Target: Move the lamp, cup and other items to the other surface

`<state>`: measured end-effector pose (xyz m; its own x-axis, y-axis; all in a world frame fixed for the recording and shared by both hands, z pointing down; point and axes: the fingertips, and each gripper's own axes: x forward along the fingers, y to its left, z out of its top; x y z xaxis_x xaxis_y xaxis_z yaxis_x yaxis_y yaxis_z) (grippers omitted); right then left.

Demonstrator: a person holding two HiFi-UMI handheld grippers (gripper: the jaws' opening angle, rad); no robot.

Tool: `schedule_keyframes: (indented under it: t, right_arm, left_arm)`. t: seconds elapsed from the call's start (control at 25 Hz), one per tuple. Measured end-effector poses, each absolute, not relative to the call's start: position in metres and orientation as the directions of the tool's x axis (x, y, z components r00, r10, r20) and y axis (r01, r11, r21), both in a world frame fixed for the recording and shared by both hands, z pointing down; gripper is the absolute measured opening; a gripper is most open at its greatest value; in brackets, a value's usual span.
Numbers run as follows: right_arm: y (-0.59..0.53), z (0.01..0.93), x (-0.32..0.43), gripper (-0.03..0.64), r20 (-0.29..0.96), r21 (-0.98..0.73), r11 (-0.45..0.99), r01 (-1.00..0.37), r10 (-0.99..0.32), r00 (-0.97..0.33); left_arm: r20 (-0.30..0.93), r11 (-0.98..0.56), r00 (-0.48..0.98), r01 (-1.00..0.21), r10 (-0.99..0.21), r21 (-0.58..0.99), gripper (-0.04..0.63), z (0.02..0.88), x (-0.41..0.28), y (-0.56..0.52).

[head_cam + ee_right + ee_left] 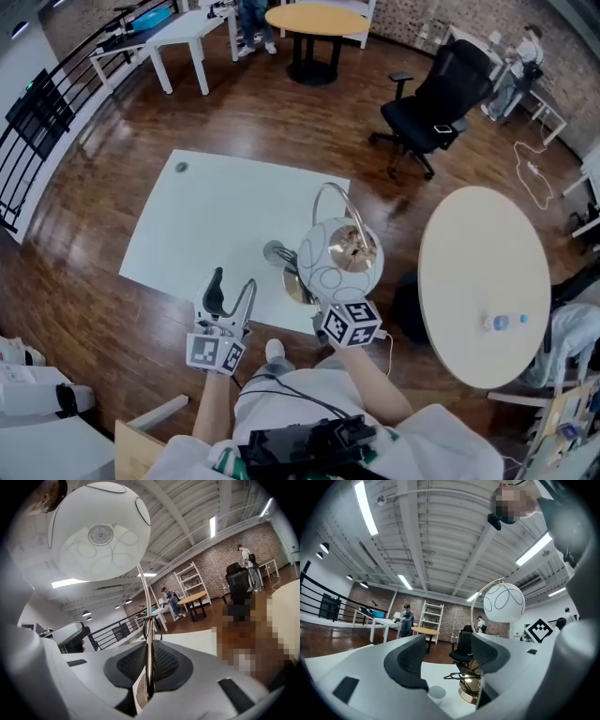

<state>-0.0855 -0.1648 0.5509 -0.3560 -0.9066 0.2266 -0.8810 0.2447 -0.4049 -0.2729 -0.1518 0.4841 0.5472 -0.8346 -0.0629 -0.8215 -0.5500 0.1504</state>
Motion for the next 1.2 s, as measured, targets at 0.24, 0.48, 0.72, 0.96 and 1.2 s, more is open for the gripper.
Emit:
schedule_keyframes:
  t: [0.24, 0.48, 0.72, 0.96, 1.2]
  right_arm:
    - [-0.138, 0.541, -0.008, 0.060, 0.221, -0.402, 0.094, -0.911, -0.955, -0.197]
    - [-0.105, 0.540, 0.083, 0.060, 0.220, -0.411, -0.103, -0.906, -0.975, 0.011]
    - [-0.062, 0.549, 0.199, 0.060, 0.221, -0.378, -0.300, -0.876, -0.948, 0.230]
    - [-0.011, 0.574, 0.322, 0.060, 0.242, -0.343, -0.487, -0.803, -0.872, 0.426]
    - [0.024, 0.604, 0.431, 0.060, 0.271, -0.287, -0.592, -0.754, -0.805, 0.529]
  left_arm:
    - [-0.077, -0.680, 0.677, -0.719, -0.732, 0.142, 0.298, 0.475, -0.195, -0.158]
    - [-0.078, -0.809, 0.808, -0.571, -0.583, 0.138, 0.299, 0.469, -0.105, -0.159]
    - [-0.078, -0.901, 0.902, -0.415, -0.426, 0.123, 0.298, 0.466, -0.003, -0.145]
    - [-0.057, -0.950, 0.951, -0.296, -0.302, 0.102, 0.299, 0.469, 0.084, -0.125]
    - [-0.015, -0.973, 0.977, -0.212, -0.215, 0.094, 0.299, 0.484, 0.166, -0.101]
